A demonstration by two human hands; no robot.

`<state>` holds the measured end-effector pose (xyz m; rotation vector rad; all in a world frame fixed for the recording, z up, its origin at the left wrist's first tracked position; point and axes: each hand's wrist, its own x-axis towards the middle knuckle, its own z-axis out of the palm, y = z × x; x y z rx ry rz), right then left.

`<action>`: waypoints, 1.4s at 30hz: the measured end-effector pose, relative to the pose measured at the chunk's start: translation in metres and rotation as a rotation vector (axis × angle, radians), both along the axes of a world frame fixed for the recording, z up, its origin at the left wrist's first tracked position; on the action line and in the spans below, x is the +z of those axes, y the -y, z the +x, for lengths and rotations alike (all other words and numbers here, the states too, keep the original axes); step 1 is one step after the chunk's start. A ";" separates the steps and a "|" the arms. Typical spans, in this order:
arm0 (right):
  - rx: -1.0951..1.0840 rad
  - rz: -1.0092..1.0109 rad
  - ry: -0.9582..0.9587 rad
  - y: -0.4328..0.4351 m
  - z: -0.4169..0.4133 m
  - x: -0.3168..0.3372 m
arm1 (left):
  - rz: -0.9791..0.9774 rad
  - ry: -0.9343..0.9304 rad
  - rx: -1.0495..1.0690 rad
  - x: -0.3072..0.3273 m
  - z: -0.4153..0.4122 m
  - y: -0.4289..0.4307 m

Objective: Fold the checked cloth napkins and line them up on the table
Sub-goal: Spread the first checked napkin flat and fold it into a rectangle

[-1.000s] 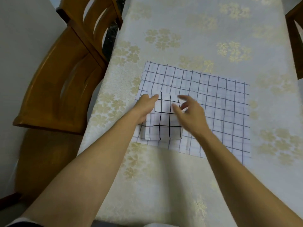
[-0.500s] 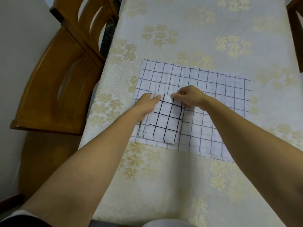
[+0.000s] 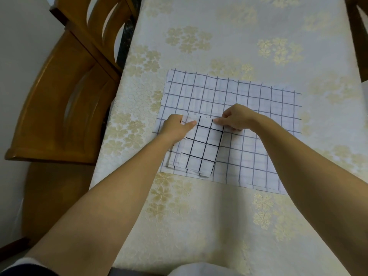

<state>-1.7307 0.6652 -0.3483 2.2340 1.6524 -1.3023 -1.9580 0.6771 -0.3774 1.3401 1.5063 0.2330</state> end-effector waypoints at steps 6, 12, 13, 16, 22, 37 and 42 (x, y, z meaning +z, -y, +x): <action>-0.096 0.092 -0.019 0.010 0.003 -0.002 | 0.232 -0.141 -0.123 0.001 0.009 0.006; -0.179 0.170 -0.097 0.021 0.001 -0.010 | 0.858 -0.437 -0.331 -0.001 0.006 0.047; -0.198 0.184 -0.114 0.022 0.002 -0.011 | 0.886 -0.420 -0.393 -0.003 0.006 0.057; -0.232 0.221 -0.126 0.026 0.001 -0.015 | 0.718 -0.331 -0.582 -0.015 0.009 0.083; -0.277 0.332 -0.124 0.037 -0.001 -0.027 | 0.661 -0.400 -0.687 -0.041 0.011 0.100; -0.359 0.549 -0.046 0.062 -0.014 -0.041 | 0.707 -0.505 -0.720 -0.044 0.016 0.108; 0.020 0.826 0.119 0.071 -0.048 -0.027 | 0.718 -0.559 -0.735 -0.042 0.017 0.107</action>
